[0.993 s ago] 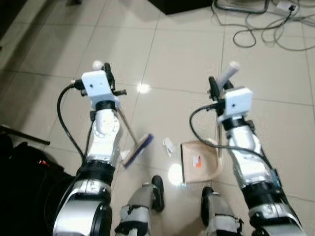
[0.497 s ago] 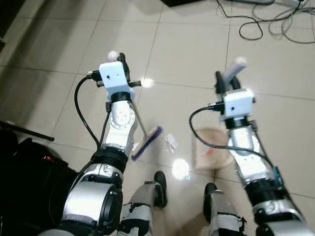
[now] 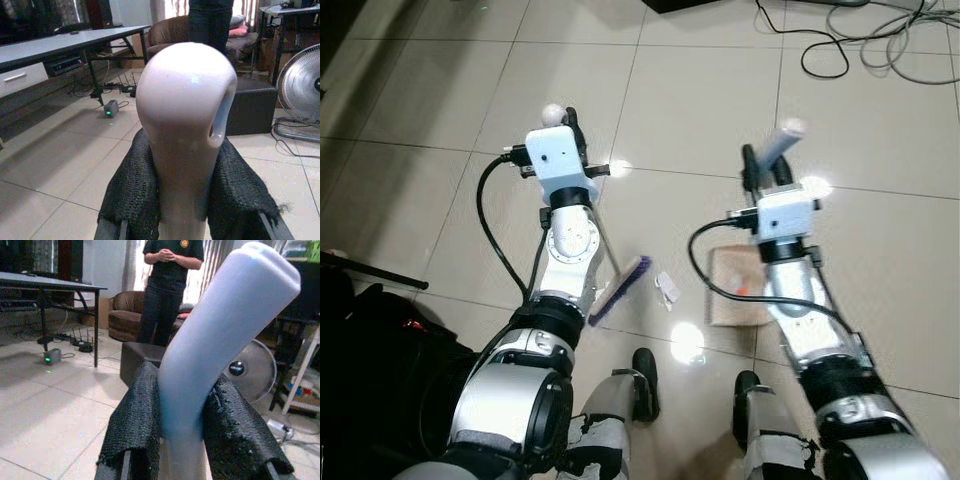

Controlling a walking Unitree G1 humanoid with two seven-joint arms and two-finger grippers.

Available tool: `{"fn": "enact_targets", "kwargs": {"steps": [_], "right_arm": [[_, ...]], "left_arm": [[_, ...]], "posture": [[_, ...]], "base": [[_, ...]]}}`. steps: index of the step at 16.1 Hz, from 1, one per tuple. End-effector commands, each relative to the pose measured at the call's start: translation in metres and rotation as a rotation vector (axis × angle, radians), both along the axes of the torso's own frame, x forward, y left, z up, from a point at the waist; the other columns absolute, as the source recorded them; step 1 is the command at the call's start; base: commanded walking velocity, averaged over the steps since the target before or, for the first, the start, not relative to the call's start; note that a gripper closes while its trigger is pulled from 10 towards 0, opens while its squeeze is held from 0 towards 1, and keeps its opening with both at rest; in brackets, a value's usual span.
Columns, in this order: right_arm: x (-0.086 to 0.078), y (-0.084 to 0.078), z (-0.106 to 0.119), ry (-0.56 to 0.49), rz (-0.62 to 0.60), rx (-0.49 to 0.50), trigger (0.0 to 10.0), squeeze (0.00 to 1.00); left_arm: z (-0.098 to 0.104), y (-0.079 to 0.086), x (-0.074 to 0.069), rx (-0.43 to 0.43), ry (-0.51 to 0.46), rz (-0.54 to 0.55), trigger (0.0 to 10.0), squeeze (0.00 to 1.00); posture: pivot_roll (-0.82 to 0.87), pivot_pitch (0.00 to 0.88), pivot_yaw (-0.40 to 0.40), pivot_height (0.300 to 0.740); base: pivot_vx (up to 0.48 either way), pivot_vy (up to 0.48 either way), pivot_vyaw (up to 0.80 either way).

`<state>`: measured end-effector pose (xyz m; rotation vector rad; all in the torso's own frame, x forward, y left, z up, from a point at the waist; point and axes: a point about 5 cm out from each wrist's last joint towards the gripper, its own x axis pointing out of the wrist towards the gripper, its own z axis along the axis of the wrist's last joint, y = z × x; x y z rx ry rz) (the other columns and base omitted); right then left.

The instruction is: Sweep floor

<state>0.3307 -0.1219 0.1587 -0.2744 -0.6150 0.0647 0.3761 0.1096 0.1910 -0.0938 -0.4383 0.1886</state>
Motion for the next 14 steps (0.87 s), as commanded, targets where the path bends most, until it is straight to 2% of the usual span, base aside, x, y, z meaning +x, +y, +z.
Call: {"fn": "enact_targets", "kwargs": {"steps": [1, 3, 4, 8, 11, 12, 14], "right_arm": [[-0.006, 0.012, -0.013, 0.038, 0.03, 0.03, 10.0, 0.0], [-0.009, 0.018, -0.016, 0.041, 0.042, 0.026, 10.0, 0.0], [-0.01, 0.02, -0.019, 0.049, 0.049, 0.033, 10.0, 0.0], [-0.012, 0.033, -0.025, 0.083, 0.045, 0.065, 10.0, 0.0], [-0.009, 0.026, -0.028, 0.109, -0.023, 0.096, 10.0, 0.0], [-0.006, 0.018, -0.029, 0.12, -0.055, 0.102, 10.0, 0.0], [-0.004, 0.012, -0.028, 0.121, -0.072, 0.104, 10.0, 0.0]], "left_arm": [[-0.011, 0.003, -0.002, -0.035, 0.041, 0.031, 10.0, 0.0], [-0.012, -0.001, -0.002, -0.049, 0.05, 0.031, 10.0, 0.0], [-0.013, -0.008, -0.002, -0.084, 0.063, 0.025, 10.0, 0.0], [-0.011, -0.038, -0.006, -0.28, 0.112, -0.003, 10.0, 0.0], [-0.004, -0.053, -0.008, -0.426, 0.143, -0.012, 10.0, 0.0], [0.007, -0.062, -0.009, -0.521, 0.145, -0.029, 10.0, 0.0], [0.02, -0.064, -0.009, -0.565, 0.127, -0.055, 10.0, 0.0]], "posture": [[0.21, 0.419, 0.211, 0.74], [0.2, 0.416, 0.216, 0.74], [0.21, 0.414, 0.216, 0.74], [0.21, 0.411, 0.224, 0.74], [0.22, 0.394, 0.226, 0.74], [0.22, 0.39, 0.224, 0.74], [0.21, 0.374, 0.221, 0.74]], "base": [[0.0, 0.0, 0.0], [0.0, 0.0, 0.0], [0.0, 0.0, 0.0], [0.0, 0.0, 0.0], [0.0, 0.0, 0.0], [0.0, 0.0, 0.0], [0.0, 0.0, 0.0]]}}
